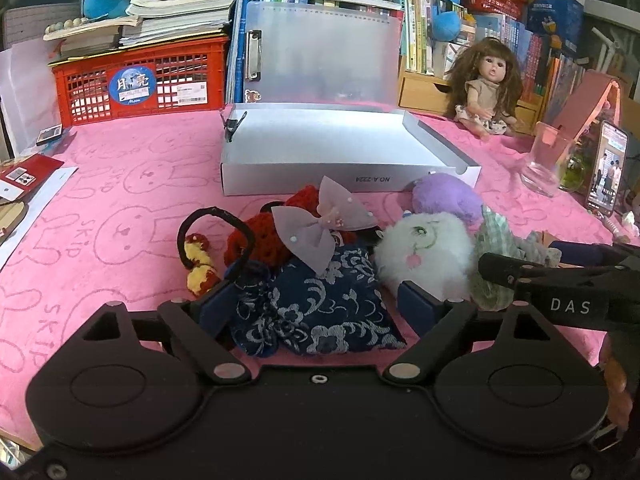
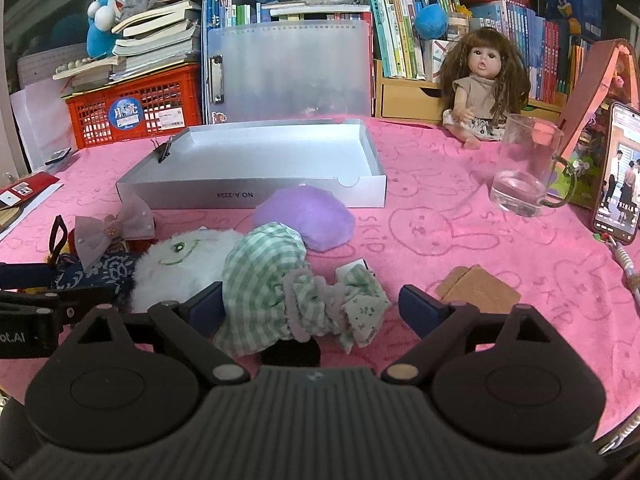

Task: Organize objects
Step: 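Close left tool on navy floral pouch while right tool closes on gingham bundle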

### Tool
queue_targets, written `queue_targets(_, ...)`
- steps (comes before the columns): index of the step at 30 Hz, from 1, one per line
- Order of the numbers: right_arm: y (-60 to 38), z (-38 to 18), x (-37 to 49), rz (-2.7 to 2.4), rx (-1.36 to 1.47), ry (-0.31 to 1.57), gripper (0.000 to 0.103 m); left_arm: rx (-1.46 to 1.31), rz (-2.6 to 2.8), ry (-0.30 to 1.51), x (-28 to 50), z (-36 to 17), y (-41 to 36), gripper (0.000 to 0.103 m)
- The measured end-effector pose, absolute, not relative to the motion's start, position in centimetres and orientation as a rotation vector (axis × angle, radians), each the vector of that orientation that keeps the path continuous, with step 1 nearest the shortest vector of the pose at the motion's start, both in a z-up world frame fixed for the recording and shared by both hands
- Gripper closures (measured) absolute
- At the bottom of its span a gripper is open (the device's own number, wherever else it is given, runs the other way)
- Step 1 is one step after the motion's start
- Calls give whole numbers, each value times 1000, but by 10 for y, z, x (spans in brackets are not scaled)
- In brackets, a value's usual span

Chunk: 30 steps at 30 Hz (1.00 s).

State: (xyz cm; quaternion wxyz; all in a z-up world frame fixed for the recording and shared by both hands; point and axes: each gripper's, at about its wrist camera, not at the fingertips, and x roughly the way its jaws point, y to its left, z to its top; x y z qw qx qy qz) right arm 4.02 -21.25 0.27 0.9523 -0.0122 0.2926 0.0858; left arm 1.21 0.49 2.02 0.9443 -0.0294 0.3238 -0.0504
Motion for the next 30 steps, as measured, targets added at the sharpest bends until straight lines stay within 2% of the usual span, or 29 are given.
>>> queue_targets(7,-212,-1,45,172,-26,605,3,-48,-92,659,15,14,5,14)
queue_targets(23,-212,-10,51,175,-8,628,2,-82,-106,647,13,11,12,18)
queue_targets(27,-212,-11,50,176,-5,634,2,-108,-93,677,17,6,14,10)
queue_targets(30,-212,-12,50,176,-8,638,2,-126,-89,676,18,4,16,9)
